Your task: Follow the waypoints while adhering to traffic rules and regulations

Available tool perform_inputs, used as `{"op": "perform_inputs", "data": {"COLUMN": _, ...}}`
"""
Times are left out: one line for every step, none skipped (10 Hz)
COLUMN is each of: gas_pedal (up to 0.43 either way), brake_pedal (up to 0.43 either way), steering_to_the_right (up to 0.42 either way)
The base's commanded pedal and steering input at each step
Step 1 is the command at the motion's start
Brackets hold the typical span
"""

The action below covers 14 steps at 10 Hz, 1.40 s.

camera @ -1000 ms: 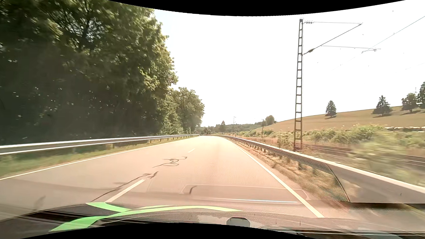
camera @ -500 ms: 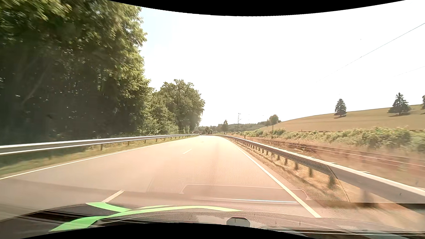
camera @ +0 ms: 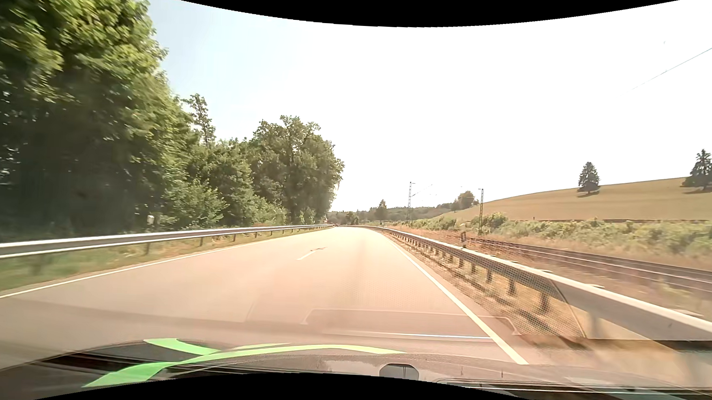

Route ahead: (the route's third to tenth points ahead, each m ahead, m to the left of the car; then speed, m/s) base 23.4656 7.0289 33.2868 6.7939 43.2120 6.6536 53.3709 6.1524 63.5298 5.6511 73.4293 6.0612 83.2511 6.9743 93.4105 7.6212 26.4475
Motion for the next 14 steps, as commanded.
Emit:
{"op": "perform_inputs", "data": {"gas_pedal": 0.220, "brake_pedal": 0.000, "steering_to_the_right": -0.009}}
{"op": "perform_inputs", "data": {"gas_pedal": 0.228, "brake_pedal": 0.000, "steering_to_the_right": -0.009}}
{"op": "perform_inputs", "data": {"gas_pedal": 0.228, "brake_pedal": 0.000, "steering_to_the_right": -0.008}}
{"op": "perform_inputs", "data": {"gas_pedal": 0.248, "brake_pedal": 0.000, "steering_to_the_right": -0.009}}
{"op": "perform_inputs", "data": {"gas_pedal": 0.248, "brake_pedal": 0.000, "steering_to_the_right": -0.009}}
{"op": "perform_inputs", "data": {"gas_pedal": 0.248, "brake_pedal": 0.000, "steering_to_the_right": -0.009}}
{"op": "perform_inputs", "data": {"gas_pedal": 0.240, "brake_pedal": 0.000, "steering_to_the_right": -0.009}}
{"op": "perform_inputs", "data": {"gas_pedal": 0.228, "brake_pedal": 0.000, "steering_to_the_right": -0.009}}
{"op": "perform_inputs", "data": {"gas_pedal": 0.220, "brake_pedal": 0.000, "steering_to_the_right": -0.009}}
{"op": "perform_inputs", "data": {"gas_pedal": 0.220, "brake_pedal": 0.000, "steering_to_the_right": -0.009}}
{"op": "perform_inputs", "data": {"gas_pedal": 0.228, "brake_pedal": 0.000, "steering_to_the_right": -0.009}}
{"op": "perform_inputs", "data": {"gas_pedal": 0.228, "brake_pedal": 0.000, "steering_to_the_right": -0.009}}
{"op": "perform_inputs", "data": {"gas_pedal": 0.240, "brake_pedal": 0.000, "steering_to_the_right": -0.008}}
{"op": "perform_inputs", "data": {"gas_pedal": 0.240, "brake_pedal": 0.000, "steering_to_the_right": -0.008}}
